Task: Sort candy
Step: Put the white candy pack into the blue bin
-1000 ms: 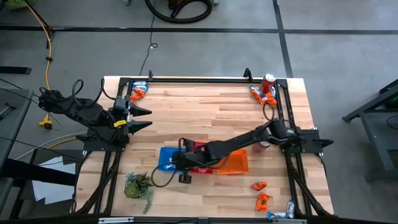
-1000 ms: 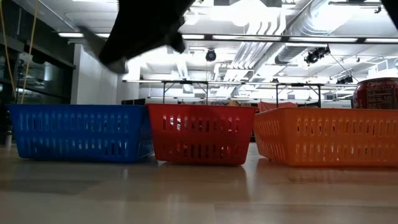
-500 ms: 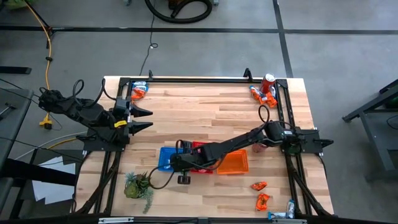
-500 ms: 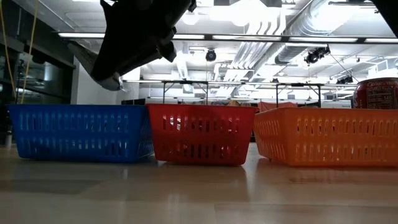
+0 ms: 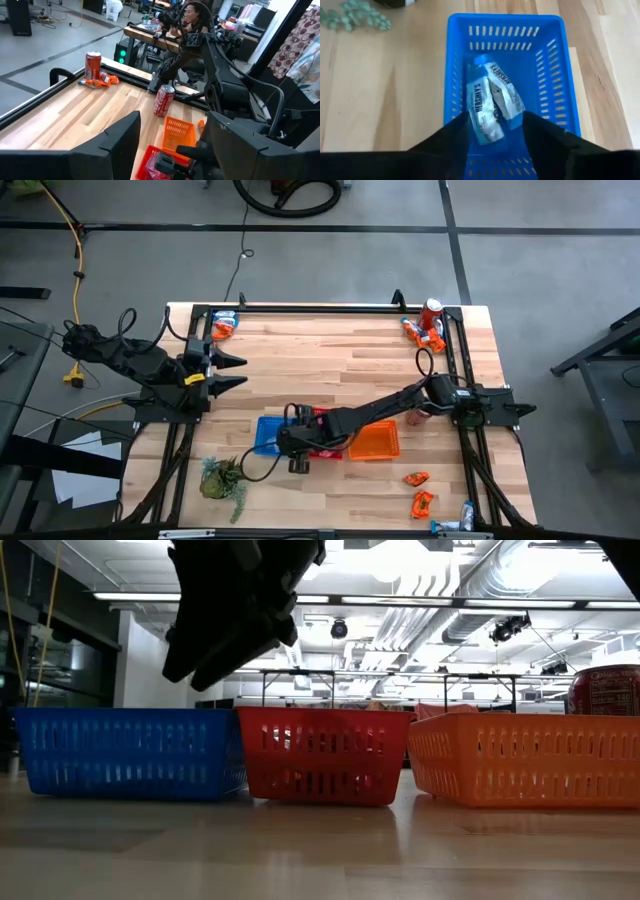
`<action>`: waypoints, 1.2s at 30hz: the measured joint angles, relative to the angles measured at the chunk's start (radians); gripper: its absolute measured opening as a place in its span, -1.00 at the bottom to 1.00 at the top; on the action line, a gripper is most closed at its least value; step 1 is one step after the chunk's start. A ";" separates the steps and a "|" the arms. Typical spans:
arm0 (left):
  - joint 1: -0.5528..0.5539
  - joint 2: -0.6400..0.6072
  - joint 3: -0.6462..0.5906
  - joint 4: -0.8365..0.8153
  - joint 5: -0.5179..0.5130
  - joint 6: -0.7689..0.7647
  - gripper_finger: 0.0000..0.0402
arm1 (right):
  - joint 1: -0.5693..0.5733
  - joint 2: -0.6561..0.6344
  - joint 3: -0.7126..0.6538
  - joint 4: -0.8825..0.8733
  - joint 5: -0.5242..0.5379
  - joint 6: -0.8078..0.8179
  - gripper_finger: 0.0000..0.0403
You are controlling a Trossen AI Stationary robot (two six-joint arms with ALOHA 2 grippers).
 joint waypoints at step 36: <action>0.104 0.307 0.000 0.293 -0.031 0.003 0.09 | 0.209 -1.046 -0.971 -0.194 0.212 0.456 0.17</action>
